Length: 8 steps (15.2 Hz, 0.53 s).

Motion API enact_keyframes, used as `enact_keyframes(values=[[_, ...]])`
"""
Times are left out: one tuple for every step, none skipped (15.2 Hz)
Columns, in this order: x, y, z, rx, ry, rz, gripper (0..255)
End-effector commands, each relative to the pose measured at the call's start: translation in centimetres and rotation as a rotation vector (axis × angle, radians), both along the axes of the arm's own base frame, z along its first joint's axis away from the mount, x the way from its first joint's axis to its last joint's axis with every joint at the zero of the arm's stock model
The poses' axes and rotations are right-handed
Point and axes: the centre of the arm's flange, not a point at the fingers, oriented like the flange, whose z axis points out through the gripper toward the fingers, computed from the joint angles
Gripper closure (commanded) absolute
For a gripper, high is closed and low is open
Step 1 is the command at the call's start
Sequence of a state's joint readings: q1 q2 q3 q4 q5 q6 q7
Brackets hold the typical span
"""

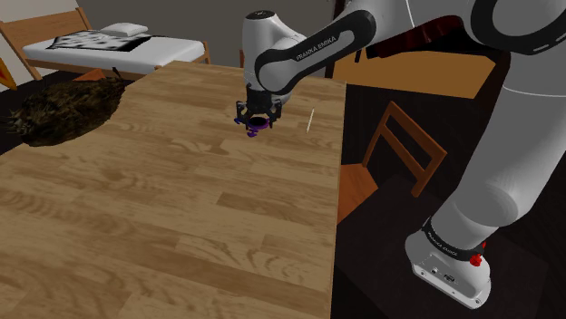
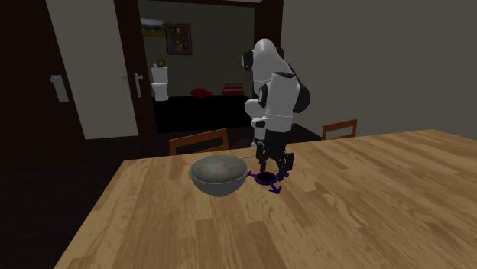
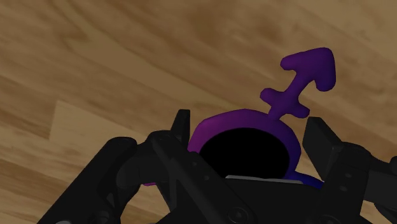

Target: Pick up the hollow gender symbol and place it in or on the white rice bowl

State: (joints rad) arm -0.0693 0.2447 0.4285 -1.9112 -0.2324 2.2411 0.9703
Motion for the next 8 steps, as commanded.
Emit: enact_keyframes(values=[[0.0, 0.0, 0.0, 0.0, 0.0, -0.001, 255], [0.0, 0.0, 0.0, 0.0, 0.0, -0.001, 255], [0.0, 0.0, 0.0, 0.0, 0.0, -0.001, 255], [0.0, 0.0, 0.0, 0.0, 0.0, -0.001, 255], [0.0, 0.0, 0.5, 0.0, 0.0, -0.001, 255], [0.0, 0.0, 1.0, 0.0, 0.0, -0.001, 255], [0.0, 0.0, 1.6, 0.0, 0.0, -0.001, 255], [0.0, 0.0, 2.1, 0.0, 0.0, -0.001, 255]])
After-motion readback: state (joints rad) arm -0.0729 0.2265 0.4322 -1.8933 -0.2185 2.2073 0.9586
